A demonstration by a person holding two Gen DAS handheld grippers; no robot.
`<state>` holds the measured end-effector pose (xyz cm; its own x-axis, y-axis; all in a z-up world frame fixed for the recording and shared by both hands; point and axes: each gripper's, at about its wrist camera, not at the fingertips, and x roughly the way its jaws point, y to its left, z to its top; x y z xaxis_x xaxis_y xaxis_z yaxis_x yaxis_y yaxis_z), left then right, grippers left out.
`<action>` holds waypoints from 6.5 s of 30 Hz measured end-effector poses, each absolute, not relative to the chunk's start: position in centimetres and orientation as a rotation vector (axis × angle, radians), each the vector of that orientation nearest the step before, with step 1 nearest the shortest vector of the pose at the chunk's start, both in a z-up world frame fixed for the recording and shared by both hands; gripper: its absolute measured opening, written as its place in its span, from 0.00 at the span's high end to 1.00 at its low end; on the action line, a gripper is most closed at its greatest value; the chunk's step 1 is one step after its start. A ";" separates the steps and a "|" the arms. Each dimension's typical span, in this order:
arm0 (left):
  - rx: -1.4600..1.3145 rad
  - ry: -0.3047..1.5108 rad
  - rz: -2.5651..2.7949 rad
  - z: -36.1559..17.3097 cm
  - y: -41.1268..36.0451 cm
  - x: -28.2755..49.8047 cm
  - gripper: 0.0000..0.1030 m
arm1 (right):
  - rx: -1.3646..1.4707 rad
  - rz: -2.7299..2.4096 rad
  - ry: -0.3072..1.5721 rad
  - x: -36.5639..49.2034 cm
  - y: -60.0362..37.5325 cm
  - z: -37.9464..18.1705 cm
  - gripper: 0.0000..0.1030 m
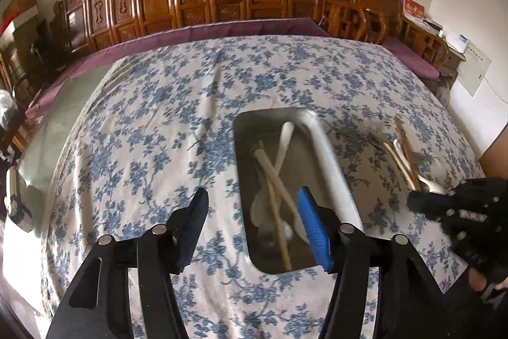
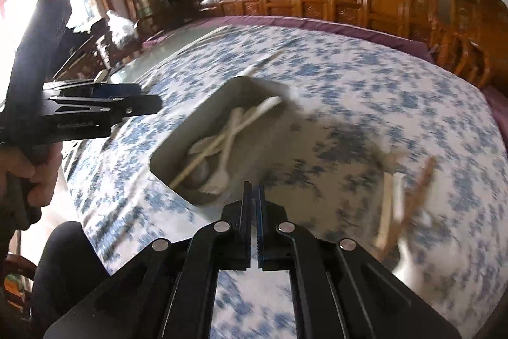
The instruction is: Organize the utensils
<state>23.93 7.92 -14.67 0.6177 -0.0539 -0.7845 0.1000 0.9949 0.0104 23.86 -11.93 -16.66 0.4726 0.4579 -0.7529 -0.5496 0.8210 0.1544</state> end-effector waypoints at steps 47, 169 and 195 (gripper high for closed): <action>0.088 0.995 -0.286 -19.8 -6.6 23.6 0.32 | 0.029 0.311 1.050 32.7 -24.0 -25.6 0.87; 0.120 0.908 -0.118 -12.3 -3.7 31.0 0.94 | -0.017 0.416 0.798 27.2 -21.9 -14.2 0.93; 0.117 1.021 -0.050 -19.0 4.7 32.6 0.94 | -0.075 0.484 0.847 27.7 -15.5 -16.3 0.93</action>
